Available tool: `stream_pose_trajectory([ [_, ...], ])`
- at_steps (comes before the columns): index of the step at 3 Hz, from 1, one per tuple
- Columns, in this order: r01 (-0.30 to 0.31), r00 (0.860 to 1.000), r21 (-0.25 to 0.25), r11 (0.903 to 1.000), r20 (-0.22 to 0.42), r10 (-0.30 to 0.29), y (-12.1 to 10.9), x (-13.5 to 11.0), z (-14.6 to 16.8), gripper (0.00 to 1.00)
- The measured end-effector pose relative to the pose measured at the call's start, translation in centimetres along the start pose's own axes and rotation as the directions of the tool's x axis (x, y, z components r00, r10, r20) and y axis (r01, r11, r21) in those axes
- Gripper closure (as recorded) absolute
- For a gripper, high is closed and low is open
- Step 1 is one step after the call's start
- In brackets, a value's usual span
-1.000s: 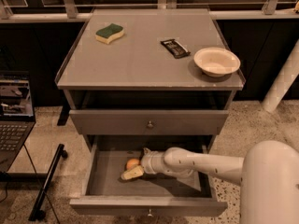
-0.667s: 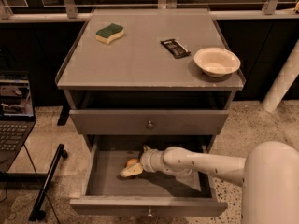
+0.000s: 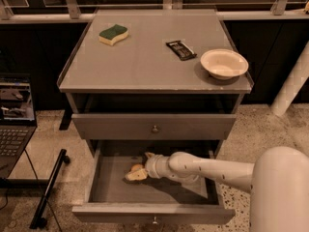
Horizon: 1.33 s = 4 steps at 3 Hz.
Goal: Pick orange from middle drawer and place on counter
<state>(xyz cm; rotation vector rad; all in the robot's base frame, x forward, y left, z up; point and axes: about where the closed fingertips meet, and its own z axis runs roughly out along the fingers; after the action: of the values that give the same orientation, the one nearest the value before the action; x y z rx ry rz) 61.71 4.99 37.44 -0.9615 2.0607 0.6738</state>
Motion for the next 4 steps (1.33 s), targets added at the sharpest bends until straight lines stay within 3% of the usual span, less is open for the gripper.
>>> stream_pose_trajectory([
  [3, 0.000, 1.000, 0.000, 1.0000, 0.000, 0.000, 0.01, 0.00, 0.01, 0.87],
  [4, 0.000, 1.000, -0.003, 1.0000, 0.001, 0.000, 0.08, -0.03, 0.04, 1.00],
])
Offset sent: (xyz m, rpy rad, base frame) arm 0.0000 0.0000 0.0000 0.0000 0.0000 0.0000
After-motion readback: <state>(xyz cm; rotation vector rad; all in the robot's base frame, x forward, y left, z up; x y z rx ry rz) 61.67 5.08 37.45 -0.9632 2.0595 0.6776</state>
